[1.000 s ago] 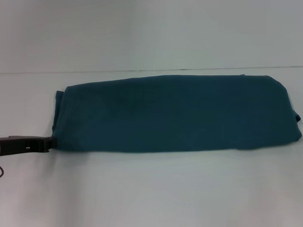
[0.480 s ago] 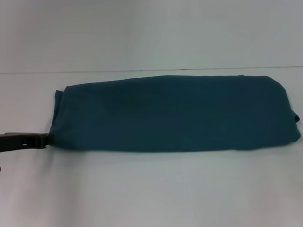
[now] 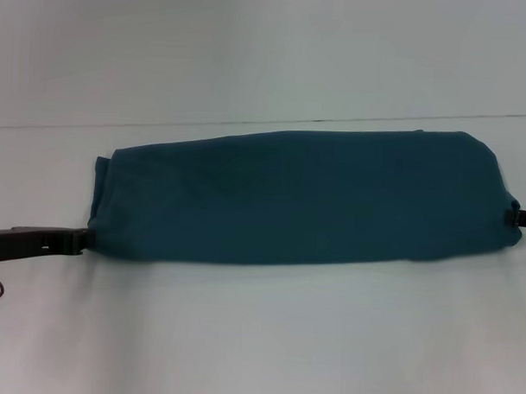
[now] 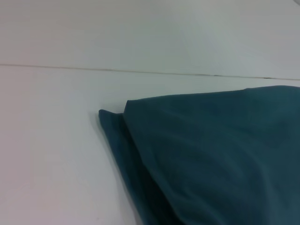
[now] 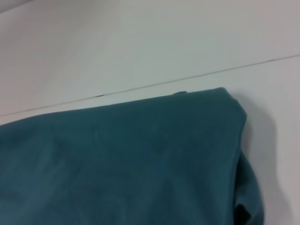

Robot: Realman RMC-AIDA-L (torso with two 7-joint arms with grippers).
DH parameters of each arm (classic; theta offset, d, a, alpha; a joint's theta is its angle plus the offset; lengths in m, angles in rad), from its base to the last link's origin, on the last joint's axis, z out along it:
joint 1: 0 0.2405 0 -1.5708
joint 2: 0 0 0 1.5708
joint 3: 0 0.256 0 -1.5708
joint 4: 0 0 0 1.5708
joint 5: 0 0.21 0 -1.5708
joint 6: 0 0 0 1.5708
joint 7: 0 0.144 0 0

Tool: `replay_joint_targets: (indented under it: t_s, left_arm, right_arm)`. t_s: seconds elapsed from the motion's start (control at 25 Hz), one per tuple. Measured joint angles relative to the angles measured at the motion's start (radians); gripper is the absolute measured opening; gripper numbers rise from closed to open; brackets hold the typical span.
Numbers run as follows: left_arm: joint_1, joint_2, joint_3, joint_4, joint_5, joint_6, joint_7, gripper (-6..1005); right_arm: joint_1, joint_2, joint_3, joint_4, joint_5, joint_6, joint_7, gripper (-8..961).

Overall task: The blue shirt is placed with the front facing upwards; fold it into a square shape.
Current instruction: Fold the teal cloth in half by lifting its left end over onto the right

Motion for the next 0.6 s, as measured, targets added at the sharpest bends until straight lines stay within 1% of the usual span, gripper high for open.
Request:
replay_joint_targets:
  t_s: [0.16,0.36,0.6]
  left_arm:
    - [-0.002,0.0,0.002,-0.002,0.0,-0.001,0.0,27]
    - [-0.004,0.0,0.003,-0.002,0.0,-0.002,0.0,27]
    - [-0.006,0.0,0.005,-0.005,0.0,-0.007,0.0,27]
  right_arm:
    - [0.006,-0.003,-0.001,0.01,-0.014,0.014,0.001,352]
    - [0.014,0.007,-0.005,0.017,-0.02,0.042,0.004,580]
    - [0.035,0.011,-0.025,0.058,-0.02,0.072,0.004,563]
